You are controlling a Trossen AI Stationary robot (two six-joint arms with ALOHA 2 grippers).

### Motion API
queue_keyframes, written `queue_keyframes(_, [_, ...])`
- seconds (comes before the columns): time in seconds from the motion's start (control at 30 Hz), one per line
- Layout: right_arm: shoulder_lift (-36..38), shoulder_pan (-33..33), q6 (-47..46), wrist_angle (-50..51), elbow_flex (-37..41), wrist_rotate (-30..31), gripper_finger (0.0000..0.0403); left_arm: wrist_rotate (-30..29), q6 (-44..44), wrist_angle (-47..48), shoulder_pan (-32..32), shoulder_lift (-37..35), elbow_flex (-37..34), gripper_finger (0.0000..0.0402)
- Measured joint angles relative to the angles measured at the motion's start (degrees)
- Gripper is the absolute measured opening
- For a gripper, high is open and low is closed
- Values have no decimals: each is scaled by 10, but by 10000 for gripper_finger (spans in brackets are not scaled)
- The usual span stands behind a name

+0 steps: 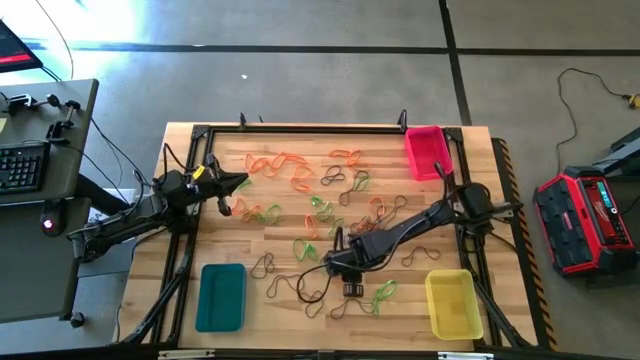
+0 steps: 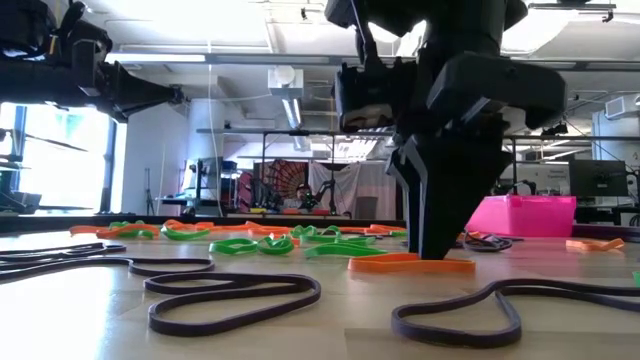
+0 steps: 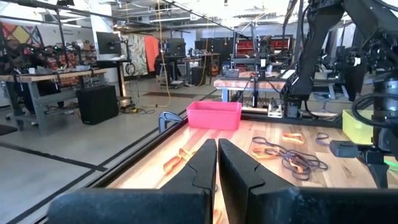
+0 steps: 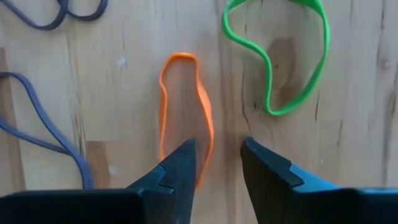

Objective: Sort rubber bands into baskets
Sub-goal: Put the orange rubber band into the red bin

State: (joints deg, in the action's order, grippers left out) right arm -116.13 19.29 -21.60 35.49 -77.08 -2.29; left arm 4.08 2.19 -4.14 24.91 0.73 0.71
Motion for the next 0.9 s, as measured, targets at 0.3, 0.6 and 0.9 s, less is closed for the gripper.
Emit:
queue_keyframes(0.3, [-1,0,25,-1,0,2,14,0,0,0,0,0,0,10])
queue_keyframes(0.6, [14,-13,47,69,-40,21,2,0,0,0,0,0,0,10])
queue_keyframes(0.9, [91,-53,51,104,-54,68,0,4,-7,-1,0,0,0,10])
